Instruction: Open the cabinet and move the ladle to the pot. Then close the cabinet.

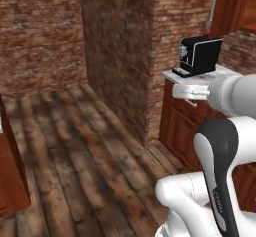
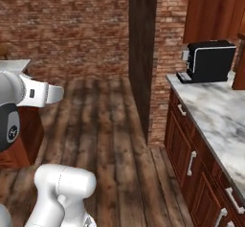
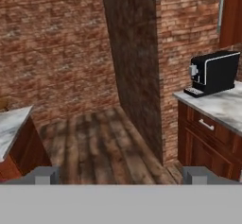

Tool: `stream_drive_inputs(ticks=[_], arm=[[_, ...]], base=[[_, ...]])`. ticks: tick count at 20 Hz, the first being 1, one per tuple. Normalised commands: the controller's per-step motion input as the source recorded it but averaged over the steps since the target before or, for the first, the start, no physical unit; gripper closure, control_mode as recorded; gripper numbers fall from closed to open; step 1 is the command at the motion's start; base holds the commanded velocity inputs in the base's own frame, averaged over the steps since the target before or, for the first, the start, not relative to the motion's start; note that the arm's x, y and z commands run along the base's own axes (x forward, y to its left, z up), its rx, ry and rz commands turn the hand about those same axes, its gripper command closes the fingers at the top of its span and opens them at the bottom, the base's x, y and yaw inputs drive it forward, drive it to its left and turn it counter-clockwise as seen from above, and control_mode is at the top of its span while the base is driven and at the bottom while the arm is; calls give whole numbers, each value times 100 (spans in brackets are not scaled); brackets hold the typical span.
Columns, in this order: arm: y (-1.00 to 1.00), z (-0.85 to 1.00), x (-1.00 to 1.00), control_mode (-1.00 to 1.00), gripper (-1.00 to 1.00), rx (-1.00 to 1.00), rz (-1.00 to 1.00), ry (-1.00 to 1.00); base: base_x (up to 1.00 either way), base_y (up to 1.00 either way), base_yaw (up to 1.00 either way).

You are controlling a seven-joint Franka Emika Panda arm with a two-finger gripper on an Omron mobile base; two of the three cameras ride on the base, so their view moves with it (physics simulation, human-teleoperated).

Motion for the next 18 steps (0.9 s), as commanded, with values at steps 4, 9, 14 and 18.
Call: stream_drive_inputs(ticks=[4, 9, 14, 18], arm=[[0, 0, 0, 100, -100, 0, 0, 0], [0, 0, 0, 100, -100, 0, 0, 0], [0, 0, 0, 100, -100, 0, 0, 0], [0, 0, 0, 100, -100, 0, 0, 0]], base=[[22, -27, -33], [58, -10, -33], [100, 0, -26], [71, -14, -29]])
